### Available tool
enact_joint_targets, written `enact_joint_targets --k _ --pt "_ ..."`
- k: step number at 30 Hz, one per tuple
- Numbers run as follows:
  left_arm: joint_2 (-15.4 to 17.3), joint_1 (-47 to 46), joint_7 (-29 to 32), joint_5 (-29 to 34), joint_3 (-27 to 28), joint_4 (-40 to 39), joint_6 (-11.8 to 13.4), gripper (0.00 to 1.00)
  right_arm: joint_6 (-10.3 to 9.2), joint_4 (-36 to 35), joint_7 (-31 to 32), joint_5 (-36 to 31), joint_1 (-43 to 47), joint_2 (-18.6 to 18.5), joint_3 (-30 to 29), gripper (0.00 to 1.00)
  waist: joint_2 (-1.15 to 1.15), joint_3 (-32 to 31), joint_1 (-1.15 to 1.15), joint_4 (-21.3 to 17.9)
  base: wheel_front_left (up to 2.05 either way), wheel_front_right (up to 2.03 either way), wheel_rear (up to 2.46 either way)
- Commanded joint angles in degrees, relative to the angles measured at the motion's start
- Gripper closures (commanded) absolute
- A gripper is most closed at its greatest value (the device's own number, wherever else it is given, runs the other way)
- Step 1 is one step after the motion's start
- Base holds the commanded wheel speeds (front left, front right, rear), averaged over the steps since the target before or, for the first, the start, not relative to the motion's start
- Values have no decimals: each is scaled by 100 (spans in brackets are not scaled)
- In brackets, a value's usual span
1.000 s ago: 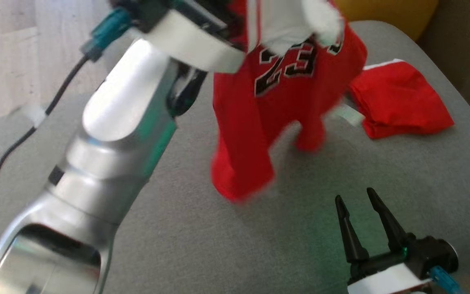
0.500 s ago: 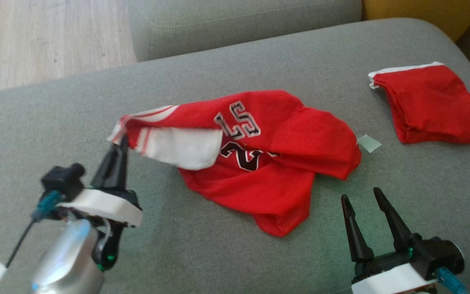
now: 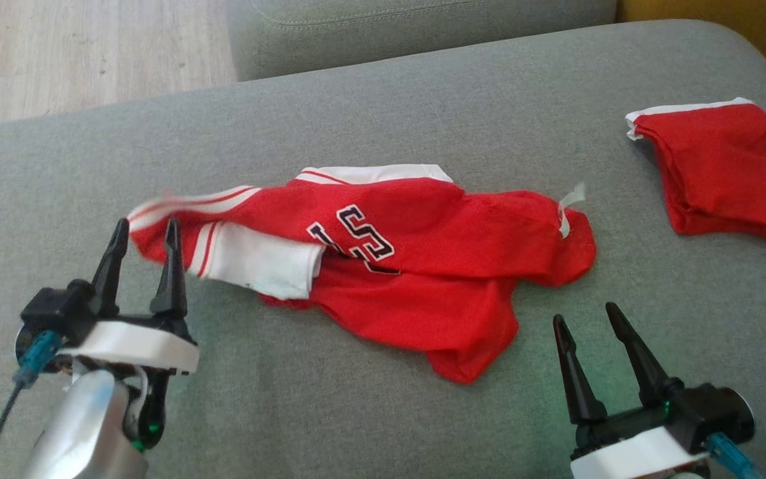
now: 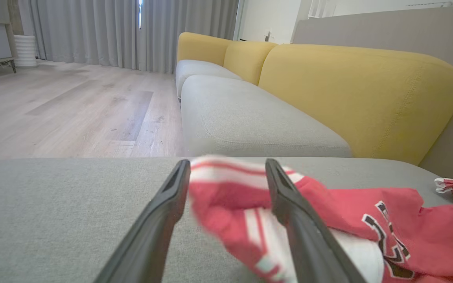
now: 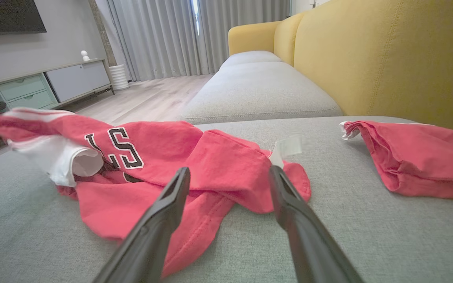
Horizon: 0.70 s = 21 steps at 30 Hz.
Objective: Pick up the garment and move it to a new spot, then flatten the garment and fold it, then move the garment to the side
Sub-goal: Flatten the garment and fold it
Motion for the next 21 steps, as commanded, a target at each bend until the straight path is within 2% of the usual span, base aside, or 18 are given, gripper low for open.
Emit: enact_joint_targets --k 1,5,7,9,13,17,21 --pt "84 -170 -30 102 292 -201 56 0 37 -171 -62 -23 -234 -25 154 0 0 13 0 5 0 0 0" --pt "-54 42 -30 800 488 -443 474 0 37 -172 -62 -14 -257 -55 178 0 0 60 0 -1 0 0 0" --pt "-171 230 -30 1198 440 -657 569 0 37 -177 -62 -11 -252 -73 171 0 0 80 0 0 0 0 0" --pt "-346 472 -30 1775 84 -802 506 0 37 -180 -62 -16 -234 -87 128 0 0 102 0 42 0 0 0" --pt "-522 496 -30 2468 -454 -588 509 0 37 -174 -62 -28 -270 -101 169 0 0 149 0 83 0 0 0" --pt "-879 263 -30 2570 -688 48 455 0 37 -181 -62 -29 -343 -116 212 0 0 223 0 103 0 0 0" --pt "-1073 -150 -30 2608 -750 589 436 0 37 -194 -62 -21 -416 -141 282 0 0 343 0 49 0 0 0"
